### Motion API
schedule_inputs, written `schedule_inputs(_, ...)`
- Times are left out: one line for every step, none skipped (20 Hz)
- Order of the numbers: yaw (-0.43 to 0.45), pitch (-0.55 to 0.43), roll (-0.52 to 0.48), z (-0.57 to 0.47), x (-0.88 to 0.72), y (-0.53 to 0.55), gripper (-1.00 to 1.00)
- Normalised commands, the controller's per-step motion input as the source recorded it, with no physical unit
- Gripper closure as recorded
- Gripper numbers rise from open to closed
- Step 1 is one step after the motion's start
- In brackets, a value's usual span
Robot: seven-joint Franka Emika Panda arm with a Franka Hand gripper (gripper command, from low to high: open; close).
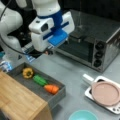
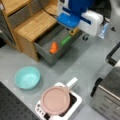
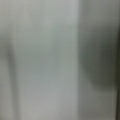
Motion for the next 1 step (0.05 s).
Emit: schedule_inputs(0.037, 0.189, 0.126, 0.11, 0.24, 0.03, -1.0)
